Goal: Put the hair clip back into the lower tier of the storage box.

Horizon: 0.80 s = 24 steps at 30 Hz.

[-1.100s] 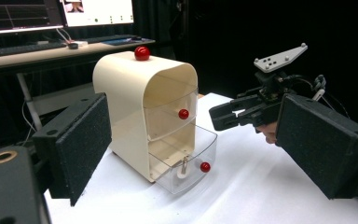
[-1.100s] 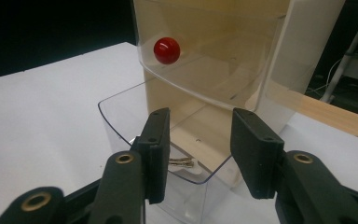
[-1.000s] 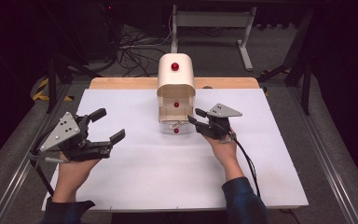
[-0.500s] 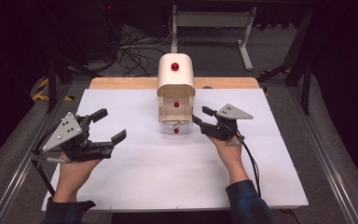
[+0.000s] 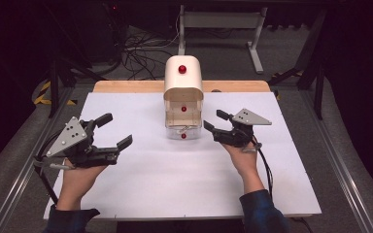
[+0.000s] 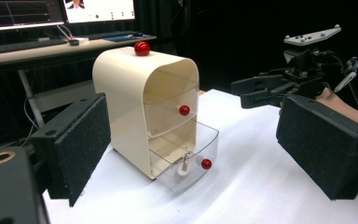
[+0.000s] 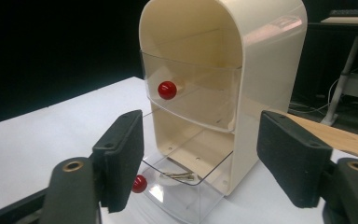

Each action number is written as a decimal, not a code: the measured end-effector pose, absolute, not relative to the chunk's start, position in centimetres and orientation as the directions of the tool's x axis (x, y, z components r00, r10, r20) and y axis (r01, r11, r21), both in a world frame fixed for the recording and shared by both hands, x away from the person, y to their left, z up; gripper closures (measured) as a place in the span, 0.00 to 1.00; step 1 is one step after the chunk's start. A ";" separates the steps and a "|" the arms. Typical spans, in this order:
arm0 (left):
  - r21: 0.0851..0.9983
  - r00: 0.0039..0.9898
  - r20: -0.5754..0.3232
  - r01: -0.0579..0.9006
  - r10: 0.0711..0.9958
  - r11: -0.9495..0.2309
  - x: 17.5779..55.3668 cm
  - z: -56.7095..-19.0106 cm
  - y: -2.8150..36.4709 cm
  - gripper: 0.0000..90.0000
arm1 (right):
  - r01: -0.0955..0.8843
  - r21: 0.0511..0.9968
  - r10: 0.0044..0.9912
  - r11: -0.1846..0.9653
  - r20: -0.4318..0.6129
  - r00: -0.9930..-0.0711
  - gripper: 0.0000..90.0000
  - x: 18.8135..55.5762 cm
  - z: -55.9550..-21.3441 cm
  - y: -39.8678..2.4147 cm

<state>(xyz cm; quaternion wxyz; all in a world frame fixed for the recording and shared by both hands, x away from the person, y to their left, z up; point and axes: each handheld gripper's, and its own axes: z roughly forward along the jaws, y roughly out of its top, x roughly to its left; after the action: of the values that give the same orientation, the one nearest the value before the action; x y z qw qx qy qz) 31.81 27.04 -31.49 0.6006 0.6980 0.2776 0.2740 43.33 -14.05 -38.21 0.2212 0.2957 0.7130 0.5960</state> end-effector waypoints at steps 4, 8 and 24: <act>0.990 0.695 0.047 0.061 0.718 -0.124 31.8 -31.6 27.1 0.12 | 0.154 0.982 0.681 0.110 0.038 -0.731 0.31 43.1 -38.0 -14.2; 0.990 0.692 0.051 0.061 0.720 -0.128 31.9 -31.6 27.1 0.12 | 0.146 0.983 0.678 0.109 0.034 -0.734 0.28 42.8 -37.8 -14.4; 0.990 0.691 0.047 0.066 0.721 -0.128 32.0 -31.8 27.0 0.12 | 0.130 0.987 0.667 0.094 0.034 -0.744 0.17 41.9 -37.1 -15.5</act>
<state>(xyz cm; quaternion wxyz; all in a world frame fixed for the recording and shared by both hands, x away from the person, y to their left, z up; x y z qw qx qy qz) 31.97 27.05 -31.76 0.5972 0.6992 0.2815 0.2741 41.88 -15.50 -37.13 0.2200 0.2823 0.7060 0.6111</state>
